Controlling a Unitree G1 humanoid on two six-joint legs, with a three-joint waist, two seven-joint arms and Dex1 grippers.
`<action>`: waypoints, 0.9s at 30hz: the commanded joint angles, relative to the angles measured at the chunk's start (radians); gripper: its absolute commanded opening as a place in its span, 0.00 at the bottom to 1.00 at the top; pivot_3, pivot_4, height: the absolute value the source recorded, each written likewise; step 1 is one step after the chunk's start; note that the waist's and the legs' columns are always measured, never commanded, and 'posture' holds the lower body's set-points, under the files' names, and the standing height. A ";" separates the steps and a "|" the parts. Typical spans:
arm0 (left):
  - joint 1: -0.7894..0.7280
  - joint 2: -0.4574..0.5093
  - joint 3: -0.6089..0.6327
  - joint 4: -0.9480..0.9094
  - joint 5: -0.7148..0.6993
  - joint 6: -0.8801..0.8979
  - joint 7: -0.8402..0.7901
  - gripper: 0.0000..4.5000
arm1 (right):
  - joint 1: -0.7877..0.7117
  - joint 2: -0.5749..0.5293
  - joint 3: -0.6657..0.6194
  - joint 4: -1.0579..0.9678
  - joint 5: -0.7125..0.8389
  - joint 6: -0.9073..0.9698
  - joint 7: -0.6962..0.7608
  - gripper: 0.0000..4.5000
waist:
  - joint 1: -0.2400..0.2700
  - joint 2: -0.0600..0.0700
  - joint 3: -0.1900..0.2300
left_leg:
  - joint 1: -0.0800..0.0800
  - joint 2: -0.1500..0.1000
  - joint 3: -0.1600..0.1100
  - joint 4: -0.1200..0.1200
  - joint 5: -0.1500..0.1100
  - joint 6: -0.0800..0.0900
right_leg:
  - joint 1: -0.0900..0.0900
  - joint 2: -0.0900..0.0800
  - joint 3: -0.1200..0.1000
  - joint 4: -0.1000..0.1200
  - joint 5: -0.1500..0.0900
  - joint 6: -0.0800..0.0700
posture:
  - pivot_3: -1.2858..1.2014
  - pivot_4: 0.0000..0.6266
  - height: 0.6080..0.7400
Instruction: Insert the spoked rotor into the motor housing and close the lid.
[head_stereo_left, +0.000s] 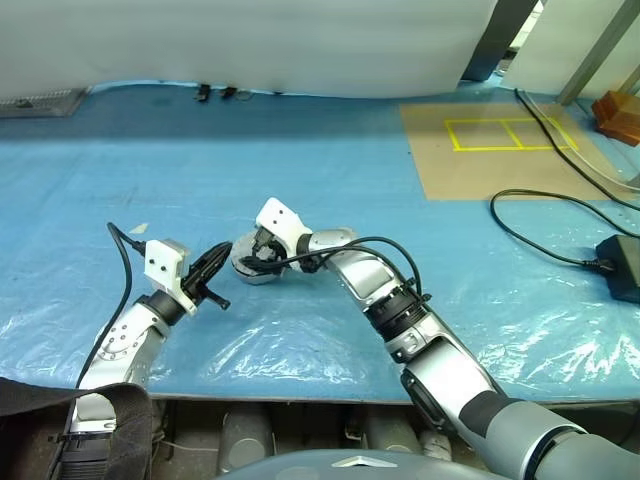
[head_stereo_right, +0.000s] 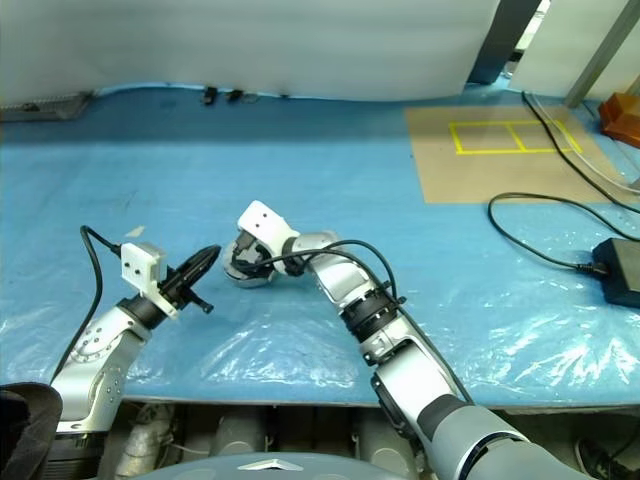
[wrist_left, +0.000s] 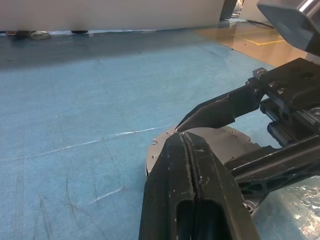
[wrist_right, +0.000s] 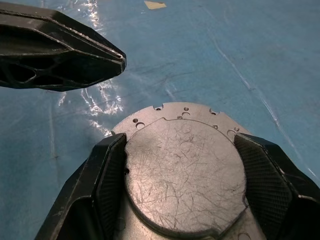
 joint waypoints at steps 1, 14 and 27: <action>-0.008 0.007 0.010 -0.019 -0.003 -0.019 -0.002 0.00 | -0.006 -0.030 0.080 0.042 -0.063 -0.093 0.028 0.68 | 0.001 0.000 0.000 | 0.000 0.000 0.000 0.000 0.000 0.000 | 0.000 0.000 0.000 0.000 0.000 0.000 | 0.52 0.24 1.00; -0.012 -0.007 0.005 0.027 0.013 -0.059 -0.004 0.00 | 0.015 0.037 -0.005 0.125 -0.001 0.041 0.002 0.68 | 0.000 0.000 0.000 | 0.002 0.000 0.000 -0.001 0.000 0.000 | 0.004 0.000 0.000 -0.001 0.000 0.000 | 0.52 0.24 1.00; -0.014 -0.003 0.002 0.130 0.027 -0.142 -0.060 0.00 | 0.058 -0.004 0.057 0.174 -0.087 -0.080 -0.074 0.68 | 0.001 0.004 -0.002 | 0.013 0.000 -0.001 -0.004 -0.003 0.004 | 0.010 0.000 0.001 -0.001 -0.004 0.008 | 0.52 0.24 1.00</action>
